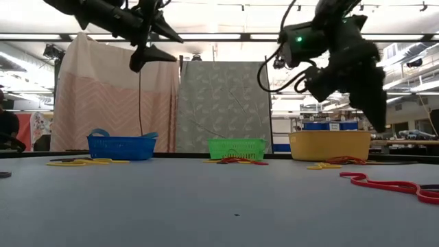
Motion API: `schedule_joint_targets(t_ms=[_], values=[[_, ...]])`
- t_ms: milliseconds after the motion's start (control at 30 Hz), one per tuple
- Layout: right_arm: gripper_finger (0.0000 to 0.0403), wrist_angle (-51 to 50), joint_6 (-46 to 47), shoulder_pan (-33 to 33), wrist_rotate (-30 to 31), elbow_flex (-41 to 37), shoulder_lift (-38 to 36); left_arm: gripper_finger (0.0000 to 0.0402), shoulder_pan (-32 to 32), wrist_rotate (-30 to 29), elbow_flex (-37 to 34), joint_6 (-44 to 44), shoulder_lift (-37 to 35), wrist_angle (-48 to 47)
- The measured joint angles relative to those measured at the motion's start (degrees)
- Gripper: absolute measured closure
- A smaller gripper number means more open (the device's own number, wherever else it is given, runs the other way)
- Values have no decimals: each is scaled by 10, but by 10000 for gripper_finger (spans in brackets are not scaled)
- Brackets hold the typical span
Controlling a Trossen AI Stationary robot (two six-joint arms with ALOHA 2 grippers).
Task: Sort rubber bands into baskets
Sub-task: Put the yellow rubber band into the orange bin
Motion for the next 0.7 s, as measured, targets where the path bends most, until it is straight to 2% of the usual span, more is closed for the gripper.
schedule_joint_targets(t_ms=[167,433,600,700], values=[[137,30,45,34,25,3,-1,149,8,-1,0,11,0,37],[151,186,238,28,161,3,1,149,10,-2,0,14,0,46],[165,153,326,18,221,1,1,149,10,-2,0,13,0,46],[170,161,376,15,235,-13,1,149,10,-2,0,13,0,46]])
